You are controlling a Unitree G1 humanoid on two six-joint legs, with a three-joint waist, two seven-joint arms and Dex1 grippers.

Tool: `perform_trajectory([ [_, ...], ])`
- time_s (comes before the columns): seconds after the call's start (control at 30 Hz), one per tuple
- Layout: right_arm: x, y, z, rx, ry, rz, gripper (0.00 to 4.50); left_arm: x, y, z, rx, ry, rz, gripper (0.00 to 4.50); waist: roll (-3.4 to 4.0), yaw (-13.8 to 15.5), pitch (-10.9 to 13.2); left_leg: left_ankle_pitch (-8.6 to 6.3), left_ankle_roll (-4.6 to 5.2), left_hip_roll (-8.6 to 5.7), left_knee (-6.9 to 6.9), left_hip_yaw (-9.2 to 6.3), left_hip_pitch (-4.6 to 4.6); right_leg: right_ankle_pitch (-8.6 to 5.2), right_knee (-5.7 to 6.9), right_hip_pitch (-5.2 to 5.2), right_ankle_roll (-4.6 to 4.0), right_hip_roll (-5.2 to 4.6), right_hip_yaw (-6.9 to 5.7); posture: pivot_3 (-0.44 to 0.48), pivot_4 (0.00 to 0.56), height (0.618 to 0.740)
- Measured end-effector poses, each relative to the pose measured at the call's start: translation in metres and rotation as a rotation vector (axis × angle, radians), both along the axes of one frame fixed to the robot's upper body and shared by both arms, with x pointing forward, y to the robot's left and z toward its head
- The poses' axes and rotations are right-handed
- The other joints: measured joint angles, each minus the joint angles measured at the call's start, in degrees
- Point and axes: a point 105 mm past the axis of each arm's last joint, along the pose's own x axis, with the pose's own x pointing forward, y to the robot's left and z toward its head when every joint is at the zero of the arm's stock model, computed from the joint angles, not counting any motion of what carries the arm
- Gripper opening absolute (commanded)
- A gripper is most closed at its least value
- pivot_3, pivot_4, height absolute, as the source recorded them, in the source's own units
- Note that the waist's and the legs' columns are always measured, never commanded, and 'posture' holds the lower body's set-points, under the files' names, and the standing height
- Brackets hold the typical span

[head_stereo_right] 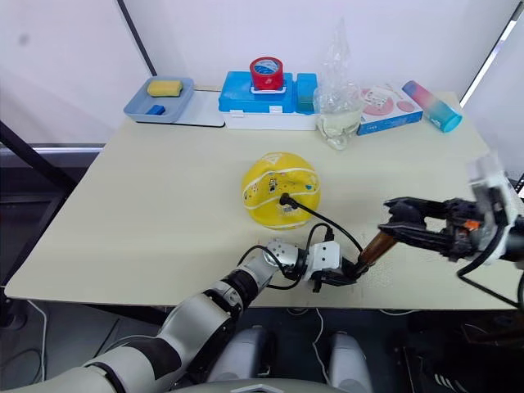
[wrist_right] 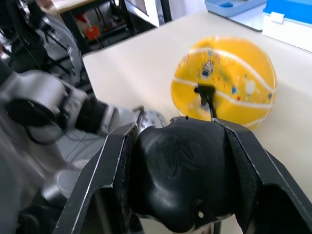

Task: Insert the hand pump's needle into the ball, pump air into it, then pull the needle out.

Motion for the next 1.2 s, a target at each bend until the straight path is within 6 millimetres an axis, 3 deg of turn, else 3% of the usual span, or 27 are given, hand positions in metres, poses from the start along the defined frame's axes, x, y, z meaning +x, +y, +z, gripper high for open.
perform_trajectory([
  [0.2, 0.005, 0.013, -0.043, -0.063, -0.022, 0.021, 1.92, 0.000, 0.000, 0.000, 0.001, 0.000, 0.000, 1.15, -0.01, 0.0, 0.0, 0.00, 0.00, 0.00, -0.01, 0.01, 0.02, 0.00, -0.01, -0.01, 0.00, -0.01, 0.00, 0.000, 0.150, 0.739],
  [0.3, 0.006, 0.016, -0.045, -0.026, -0.043, 0.017, 1.92, 0.000, 0.000, 0.000, 0.002, 0.000, 0.003, 1.15, -0.06, 0.0, 0.0, 0.00, 0.00, 0.00, 0.00, 0.00, 0.05, 0.00, 0.00, 0.01, 0.00, 0.00, 0.00, 0.000, 0.150, 0.739],
  [0.47, 0.008, 0.004, -0.041, 0.006, -0.025, -0.021, 1.92, 0.000, 0.000, 0.000, 0.001, -0.001, 0.004, 1.15, -0.05, 0.0, 0.0, 0.00, -0.01, 0.00, 0.00, 0.01, 0.06, 0.01, 0.02, 0.00, -0.01, -0.02, 0.01, 0.000, 0.150, 0.739],
  [0.57, 0.008, -0.002, -0.029, 0.065, -0.019, -0.038, 1.92, 0.000, -0.001, 0.001, -0.002, -0.002, 0.000, 1.15, 0.08, 0.0, 0.0, 0.00, 0.00, -0.02, 0.00, 0.03, 0.00, 0.02, 0.02, 0.00, -0.02, -0.03, 0.02, 0.000, 0.150, 0.739],
  [0.7, 0.008, -0.007, 0.007, 0.185, -0.079, -0.035, 1.92, 0.001, 0.000, 0.001, -0.004, -0.001, 0.004, 1.15, 0.08, 0.0, 0.1, 0.00, 0.00, -0.02, 0.00, 0.03, -0.01, 0.02, 0.01, 0.00, -0.02, -0.04, 0.02, 0.000, 0.150, 0.739],
  [0.97, 0.004, -0.011, 0.060, 0.320, -0.181, -0.027, 1.92, 0.001, 0.000, 0.001, -0.004, -0.001, 0.004, 1.15, 0.11, 0.0, 0.1, 0.00, 0.00, -0.01, -0.01, 0.03, -0.01, 0.02, 0.01, -0.01, -0.01, -0.04, 0.02, 0.000, 0.150, 0.739],
  [1.2, 0.002, -0.006, 0.056, 0.374, -0.198, -0.051, 1.92, 0.001, 0.001, 0.000, -0.002, 0.002, 0.003, 1.15, 0.05, 0.0, 0.1, 0.00, 0.00, 0.01, -0.02, 0.01, -0.01, 0.01, 0.01, 0.00, -0.03, 0.01, 0.00, 0.000, 0.150, 0.739],
])
